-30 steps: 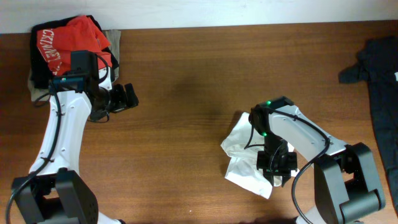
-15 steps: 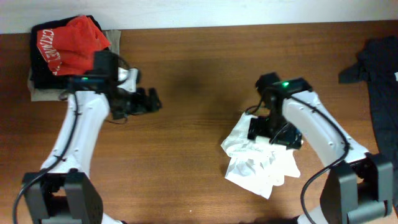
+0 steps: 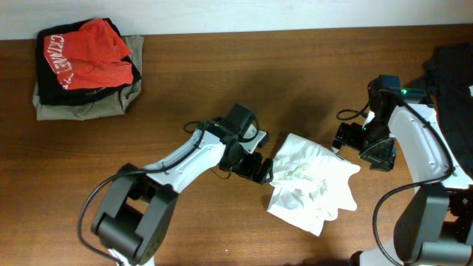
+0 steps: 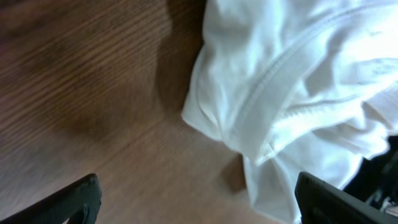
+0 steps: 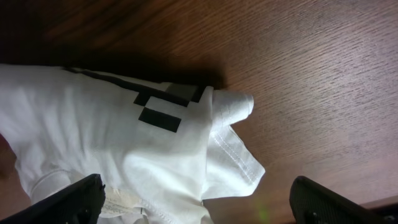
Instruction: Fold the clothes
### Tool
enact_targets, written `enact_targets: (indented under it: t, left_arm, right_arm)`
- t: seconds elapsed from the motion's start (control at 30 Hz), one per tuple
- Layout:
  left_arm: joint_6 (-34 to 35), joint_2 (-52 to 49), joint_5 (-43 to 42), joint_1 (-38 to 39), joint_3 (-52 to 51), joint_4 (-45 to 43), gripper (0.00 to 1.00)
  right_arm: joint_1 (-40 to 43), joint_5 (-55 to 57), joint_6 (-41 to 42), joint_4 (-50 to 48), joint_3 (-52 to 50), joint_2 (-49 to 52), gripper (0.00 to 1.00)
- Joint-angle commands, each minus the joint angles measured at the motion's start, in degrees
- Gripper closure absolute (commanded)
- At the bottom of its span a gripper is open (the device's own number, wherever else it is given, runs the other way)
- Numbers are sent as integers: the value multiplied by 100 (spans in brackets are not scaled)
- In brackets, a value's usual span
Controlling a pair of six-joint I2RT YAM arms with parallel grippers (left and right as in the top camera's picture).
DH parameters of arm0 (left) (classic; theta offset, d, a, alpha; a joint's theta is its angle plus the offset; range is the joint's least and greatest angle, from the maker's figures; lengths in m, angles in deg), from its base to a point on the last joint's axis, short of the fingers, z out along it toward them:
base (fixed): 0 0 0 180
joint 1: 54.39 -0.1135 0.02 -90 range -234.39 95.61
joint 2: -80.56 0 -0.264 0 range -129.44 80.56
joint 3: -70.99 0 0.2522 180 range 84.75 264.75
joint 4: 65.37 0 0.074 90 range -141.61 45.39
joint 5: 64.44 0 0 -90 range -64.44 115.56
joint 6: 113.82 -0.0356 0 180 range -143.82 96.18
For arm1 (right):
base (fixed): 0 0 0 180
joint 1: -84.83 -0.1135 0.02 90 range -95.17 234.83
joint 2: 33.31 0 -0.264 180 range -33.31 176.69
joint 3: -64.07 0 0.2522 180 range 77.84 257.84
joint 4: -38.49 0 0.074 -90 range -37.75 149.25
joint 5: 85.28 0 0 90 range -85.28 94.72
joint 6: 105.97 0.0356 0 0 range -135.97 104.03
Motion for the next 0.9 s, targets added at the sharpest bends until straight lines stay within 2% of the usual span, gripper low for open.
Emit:
enact_targets:
  t: [0.0,0.03,0.17,0.2,0.27,0.33,0.47,0.53,0.57,0.6,0.67,0.87]
  left_arm:
    - [-254,-306,-450,13,-37,-227,1]
    - [-382,-348,-560,13,-37,-291,5]
    - [-439,-348,-621,76,-37,-608,6]
    - [-442,-348,-619,127,-37,-595,11]
    - [-442,-350,-592,227,-37,-608,30]
    - [-439,-350,-595,299,-37,-651,31]
    - [-439,-354,-597,334,-37,-612,49]
    - [-439,-398,-599,339,-37,-610,61]
    - [-439,-420,-597,350,-37,-610,69]
    - [-439,-439,-592,374,-37,-614,85]
    - [-439,-444,-551,411,-37,-636,98]
    - [-442,-402,-553,413,192,-354,99]
  right_arm:
    - [9,-50,-44,-42,74,-116,1]
    - [9,-50,-44,-42,74,-116,1]
    - [0,-50,-44,-42,74,-116,1]
    - [0,-50,-44,-39,74,-116,1]
    - [0,-48,-46,-39,74,-116,1]
    - [0,-50,-46,-35,74,-116,1]
    - [0,-50,-44,-37,48,-116,1]
    - [0,-50,-44,-42,-11,-116,1]
    - [0,-48,-46,-63,-66,-116,1]
    - [0,-50,-44,-136,-160,-116,1]
    - [0,-52,-42,-326,-378,-116,1]
    - [0,-50,-44,-616,-723,-116,1]
